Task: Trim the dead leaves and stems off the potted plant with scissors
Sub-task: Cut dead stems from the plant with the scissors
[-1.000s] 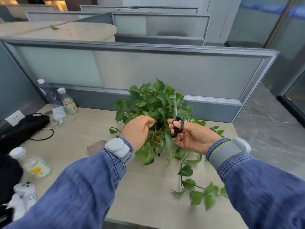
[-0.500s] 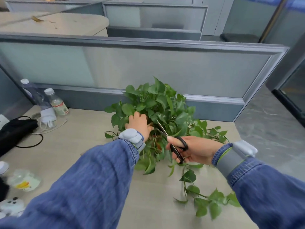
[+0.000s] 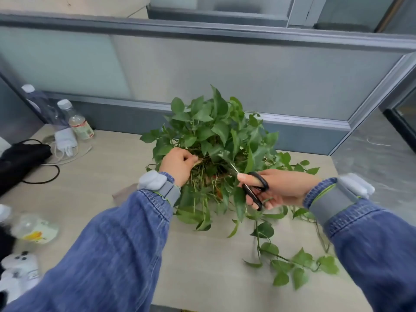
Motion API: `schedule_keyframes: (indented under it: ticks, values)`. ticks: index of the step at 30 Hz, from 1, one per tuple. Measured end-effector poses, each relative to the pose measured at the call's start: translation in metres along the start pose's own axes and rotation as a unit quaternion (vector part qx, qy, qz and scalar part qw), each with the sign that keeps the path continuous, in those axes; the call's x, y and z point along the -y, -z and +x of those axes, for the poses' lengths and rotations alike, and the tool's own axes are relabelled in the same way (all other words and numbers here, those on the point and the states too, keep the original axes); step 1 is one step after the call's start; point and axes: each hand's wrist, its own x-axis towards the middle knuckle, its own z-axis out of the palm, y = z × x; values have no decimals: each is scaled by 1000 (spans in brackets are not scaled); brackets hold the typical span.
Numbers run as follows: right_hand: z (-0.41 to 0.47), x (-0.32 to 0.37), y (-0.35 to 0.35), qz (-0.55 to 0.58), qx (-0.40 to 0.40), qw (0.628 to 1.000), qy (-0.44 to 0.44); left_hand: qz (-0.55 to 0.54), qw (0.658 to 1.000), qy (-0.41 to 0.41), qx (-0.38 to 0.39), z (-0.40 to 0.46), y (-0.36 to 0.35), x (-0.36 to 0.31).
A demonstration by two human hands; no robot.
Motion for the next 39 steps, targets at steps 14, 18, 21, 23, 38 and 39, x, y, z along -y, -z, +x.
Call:
schedule_keyframes:
  ticks: [14,18,21,23,38,39]
  values:
    - [37,14,-25,14,-45,997,-54,21,999,-28,40,-7,-6,2]
    - [47,19,-23,62,-47,995,-64,33,998,-31,33,-10,-10,2]
    - [49,24,-16,106,-16,992,-73,25,999,-30,26,-11,-10,-2]
    - [49,24,-11,154,14,985,-74,22,999,-27,27,-11,-10,-3]
    - [58,6,11,342,81,935,-38,3,1000,-11,28,-3,-9,-3]
    - [59,6,10,345,75,935,-40,3,1000,-11,27,-3,-10,-3]
